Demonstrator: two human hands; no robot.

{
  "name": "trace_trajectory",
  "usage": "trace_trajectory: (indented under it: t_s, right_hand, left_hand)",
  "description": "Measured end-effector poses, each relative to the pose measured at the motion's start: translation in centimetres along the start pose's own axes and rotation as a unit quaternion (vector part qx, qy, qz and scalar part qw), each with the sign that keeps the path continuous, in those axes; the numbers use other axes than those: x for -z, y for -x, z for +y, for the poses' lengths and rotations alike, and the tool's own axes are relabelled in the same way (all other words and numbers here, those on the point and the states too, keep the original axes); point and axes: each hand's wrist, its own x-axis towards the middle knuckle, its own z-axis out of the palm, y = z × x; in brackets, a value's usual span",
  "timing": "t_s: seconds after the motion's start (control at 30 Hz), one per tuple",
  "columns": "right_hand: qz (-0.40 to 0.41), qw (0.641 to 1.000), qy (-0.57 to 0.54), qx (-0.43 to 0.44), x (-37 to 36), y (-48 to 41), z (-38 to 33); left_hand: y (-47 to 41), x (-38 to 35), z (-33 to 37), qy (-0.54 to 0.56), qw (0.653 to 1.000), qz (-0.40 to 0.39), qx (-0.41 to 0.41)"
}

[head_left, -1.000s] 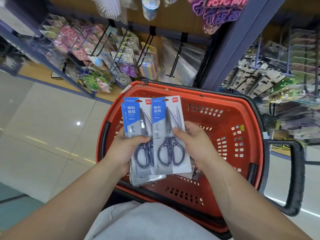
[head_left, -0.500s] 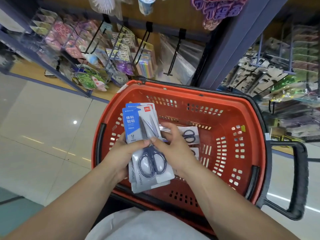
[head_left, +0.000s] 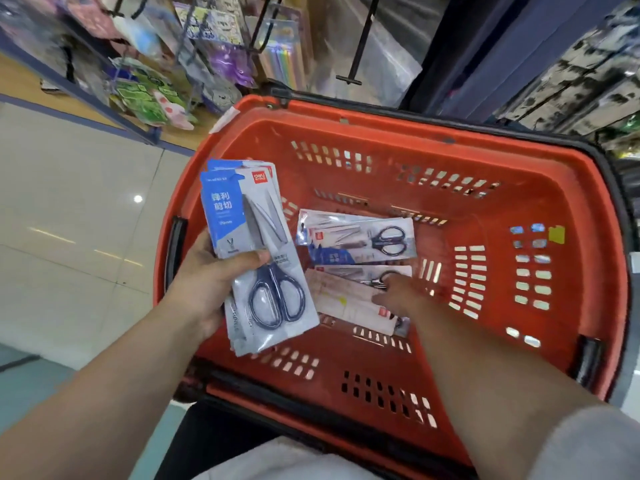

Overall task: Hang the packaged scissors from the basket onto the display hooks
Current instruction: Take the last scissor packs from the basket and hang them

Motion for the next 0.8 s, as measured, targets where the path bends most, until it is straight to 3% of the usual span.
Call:
trace_trajectory:
  t_s: [0.17,0.33,0.53,0.6,0.7,0.8]
  right_hand:
    - [-0.002,0.999,0.018,-0.032,-1.4,-1.4,0.3]
    - [0.022,0.996,0.080,0.032,-1.2,-0.2,-1.0]
    - [0.043,0.981,-0.117,0.150,4.3,7.3,-4.3]
    - [0.044,0.971,-0.191,0.134,6.1,10.2,-4.9]
    - [0.001,0.933,-0.340,0.122,9.2,14.8,-5.4]
    - [-0.080,0.883,-0.433,0.162,11.8,19.1,-5.1]
  left_hand:
    - [-0.2,1.4,0.1,-0.003,1.000,0.006,-0.013]
    - [0.2,1.4,0.9,-0.004,1.000,-0.002,-0.017]
    - [2.1,0.6,2.0,0.018,0.999,0.024,-0.018]
    - [3.0,0.2,2.6,0.030,0.999,0.028,-0.014]
    - [4.6,-0.3,3.8,0.044,0.998,0.040,-0.021]
    - [6.2,-0.8,5.1,0.050,0.997,0.050,-0.033]
